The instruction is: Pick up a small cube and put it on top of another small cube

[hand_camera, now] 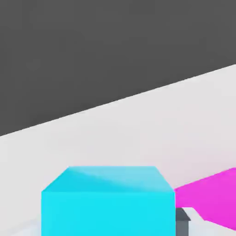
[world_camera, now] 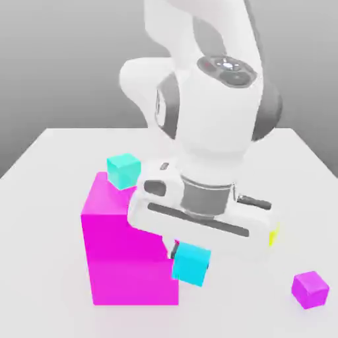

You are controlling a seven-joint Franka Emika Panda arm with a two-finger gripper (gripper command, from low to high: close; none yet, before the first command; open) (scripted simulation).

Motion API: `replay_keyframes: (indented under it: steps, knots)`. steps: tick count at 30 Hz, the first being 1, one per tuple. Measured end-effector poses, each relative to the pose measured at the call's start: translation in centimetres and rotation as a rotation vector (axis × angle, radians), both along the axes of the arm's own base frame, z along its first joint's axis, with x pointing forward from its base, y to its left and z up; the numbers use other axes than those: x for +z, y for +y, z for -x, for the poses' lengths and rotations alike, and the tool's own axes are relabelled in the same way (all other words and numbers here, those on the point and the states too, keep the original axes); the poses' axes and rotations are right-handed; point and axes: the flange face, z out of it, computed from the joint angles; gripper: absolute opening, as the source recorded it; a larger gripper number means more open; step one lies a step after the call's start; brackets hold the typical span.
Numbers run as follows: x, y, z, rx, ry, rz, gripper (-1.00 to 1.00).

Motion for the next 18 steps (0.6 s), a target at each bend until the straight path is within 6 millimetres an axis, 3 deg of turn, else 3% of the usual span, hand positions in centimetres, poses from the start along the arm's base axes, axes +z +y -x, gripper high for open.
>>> replay_keyframes:
  steps: [10, 18]
  knots:
    - [11.0, -6.8, 7.1, -0.143, -0.004, -0.099, -1.00]
    - [14.5, -9.1, 15.0, -0.271, -0.055, -0.139, -1.00]
